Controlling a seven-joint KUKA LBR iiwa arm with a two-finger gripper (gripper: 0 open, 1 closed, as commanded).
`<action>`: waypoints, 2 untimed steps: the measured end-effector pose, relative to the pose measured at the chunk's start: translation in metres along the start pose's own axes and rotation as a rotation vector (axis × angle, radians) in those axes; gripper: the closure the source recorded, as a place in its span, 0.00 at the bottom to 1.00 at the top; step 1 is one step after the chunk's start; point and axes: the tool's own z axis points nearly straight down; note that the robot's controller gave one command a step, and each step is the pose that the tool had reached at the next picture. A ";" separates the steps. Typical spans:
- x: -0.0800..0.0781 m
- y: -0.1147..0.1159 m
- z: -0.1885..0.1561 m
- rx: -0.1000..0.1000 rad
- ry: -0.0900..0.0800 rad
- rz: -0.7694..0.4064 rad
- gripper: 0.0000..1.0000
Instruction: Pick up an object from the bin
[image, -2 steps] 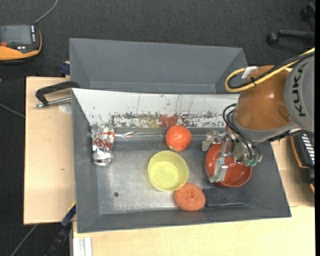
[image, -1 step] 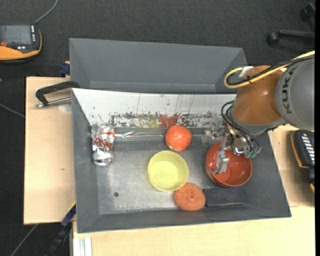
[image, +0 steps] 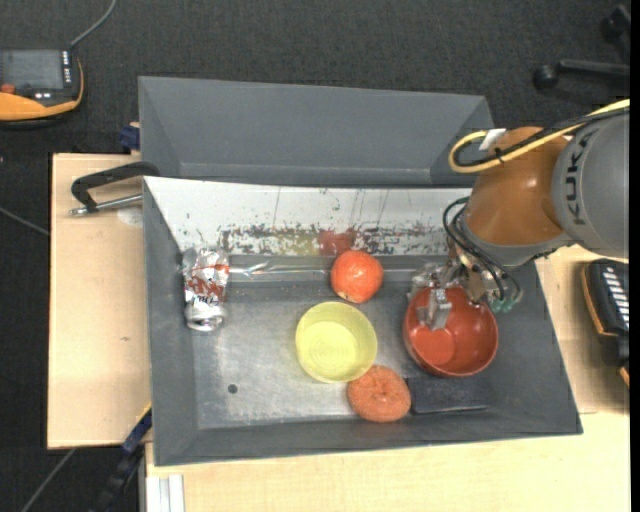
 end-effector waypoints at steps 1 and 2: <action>-0.006 -0.046 -0.002 0.001 -0.008 -0.097 1.00; -0.006 -0.044 -0.002 0.001 -0.007 -0.099 0.00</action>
Offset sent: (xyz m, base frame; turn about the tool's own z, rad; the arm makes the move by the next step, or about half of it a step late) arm 0.0090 -0.0441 0.0004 -0.1008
